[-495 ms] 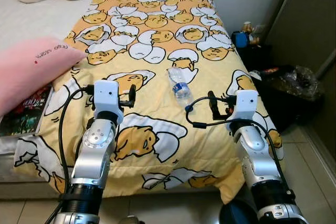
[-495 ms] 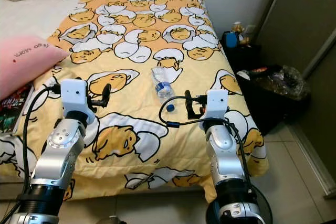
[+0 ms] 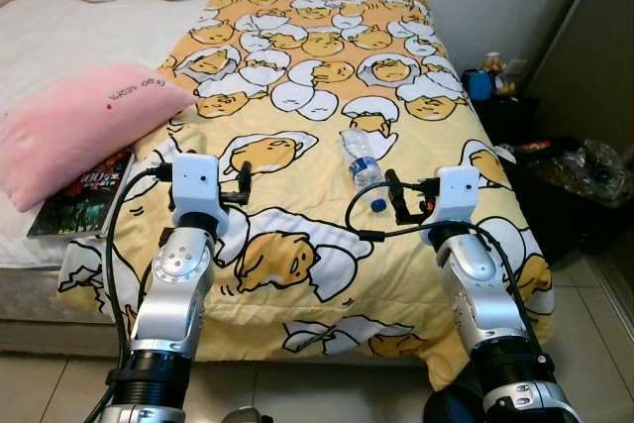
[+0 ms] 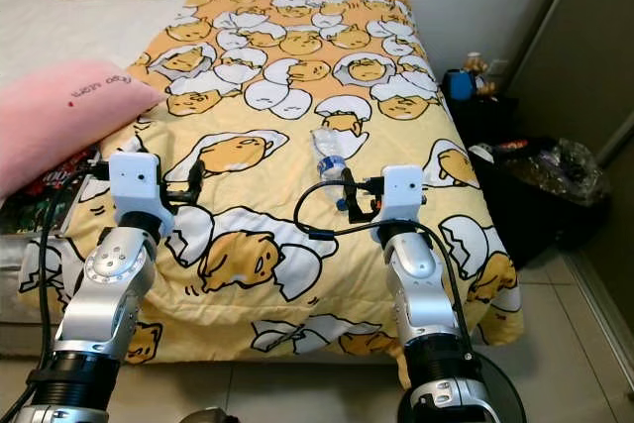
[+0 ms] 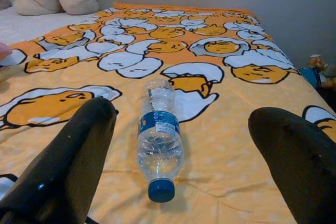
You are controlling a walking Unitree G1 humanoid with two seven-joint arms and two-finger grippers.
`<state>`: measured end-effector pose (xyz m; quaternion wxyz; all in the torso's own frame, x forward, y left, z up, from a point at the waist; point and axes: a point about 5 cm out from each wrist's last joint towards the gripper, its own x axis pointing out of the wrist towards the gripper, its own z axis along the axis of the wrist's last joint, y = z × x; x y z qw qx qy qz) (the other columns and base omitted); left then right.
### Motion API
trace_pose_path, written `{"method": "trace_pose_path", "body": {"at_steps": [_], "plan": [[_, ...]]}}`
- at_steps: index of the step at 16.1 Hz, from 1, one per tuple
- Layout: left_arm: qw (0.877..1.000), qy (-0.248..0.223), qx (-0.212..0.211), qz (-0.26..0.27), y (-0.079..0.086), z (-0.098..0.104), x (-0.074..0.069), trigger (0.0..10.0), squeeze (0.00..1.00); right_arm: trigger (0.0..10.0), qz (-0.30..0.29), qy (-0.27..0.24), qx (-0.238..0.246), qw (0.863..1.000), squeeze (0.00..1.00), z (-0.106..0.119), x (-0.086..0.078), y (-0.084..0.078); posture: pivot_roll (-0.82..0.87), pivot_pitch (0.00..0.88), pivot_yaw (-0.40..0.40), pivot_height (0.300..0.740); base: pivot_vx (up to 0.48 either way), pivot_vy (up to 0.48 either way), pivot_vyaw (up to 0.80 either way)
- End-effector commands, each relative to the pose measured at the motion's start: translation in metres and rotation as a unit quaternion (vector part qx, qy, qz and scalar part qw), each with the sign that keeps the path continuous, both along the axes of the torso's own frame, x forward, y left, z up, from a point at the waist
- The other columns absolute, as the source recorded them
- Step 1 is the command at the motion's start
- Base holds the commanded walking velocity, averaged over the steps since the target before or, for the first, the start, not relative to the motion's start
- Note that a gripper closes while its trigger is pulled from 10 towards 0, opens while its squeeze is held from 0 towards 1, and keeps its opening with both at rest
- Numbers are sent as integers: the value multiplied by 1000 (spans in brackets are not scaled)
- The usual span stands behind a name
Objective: Clean up the room
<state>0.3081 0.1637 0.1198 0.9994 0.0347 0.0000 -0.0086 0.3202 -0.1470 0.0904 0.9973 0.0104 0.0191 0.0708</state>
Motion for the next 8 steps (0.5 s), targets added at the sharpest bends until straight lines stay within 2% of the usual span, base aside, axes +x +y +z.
{"method": "trace_pose_path", "body": {"at_steps": [1,8], "plan": [[1000,-10,-5,-7,-2,5,0,10000,0,10000,-8,-5,3,1000,0,3,2,-3,-15,0,-11,740,461,0,0],[1000,-9,-6,-8,-3,5,0,10000,0,10000,-6,0,5,1000,0,2,2,-4,-13,0,-12,740,461,0,0]]}}
